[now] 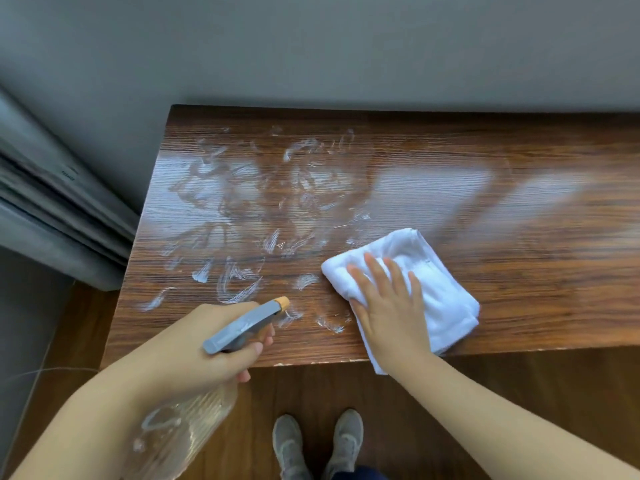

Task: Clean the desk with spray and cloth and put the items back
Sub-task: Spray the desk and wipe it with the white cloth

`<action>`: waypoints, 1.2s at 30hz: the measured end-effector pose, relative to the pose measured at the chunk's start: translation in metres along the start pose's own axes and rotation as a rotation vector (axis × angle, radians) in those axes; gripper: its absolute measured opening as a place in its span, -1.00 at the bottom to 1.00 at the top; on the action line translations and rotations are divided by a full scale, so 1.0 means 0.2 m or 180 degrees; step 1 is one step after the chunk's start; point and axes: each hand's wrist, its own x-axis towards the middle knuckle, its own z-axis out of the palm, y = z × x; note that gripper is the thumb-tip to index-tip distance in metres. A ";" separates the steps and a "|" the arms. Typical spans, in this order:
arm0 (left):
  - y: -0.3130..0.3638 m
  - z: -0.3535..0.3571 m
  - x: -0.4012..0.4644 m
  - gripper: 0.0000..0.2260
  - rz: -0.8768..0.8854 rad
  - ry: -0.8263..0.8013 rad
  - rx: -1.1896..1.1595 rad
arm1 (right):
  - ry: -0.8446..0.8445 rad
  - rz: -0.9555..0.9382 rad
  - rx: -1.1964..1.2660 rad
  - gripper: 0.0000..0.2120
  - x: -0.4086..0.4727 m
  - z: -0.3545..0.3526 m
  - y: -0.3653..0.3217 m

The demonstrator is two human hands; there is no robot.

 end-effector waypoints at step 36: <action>-0.04 0.00 0.02 -0.90 -0.0104 0.0117 0.0113 | -0.0074 -0.0314 -0.0135 -0.57 0.16 0.00 0.01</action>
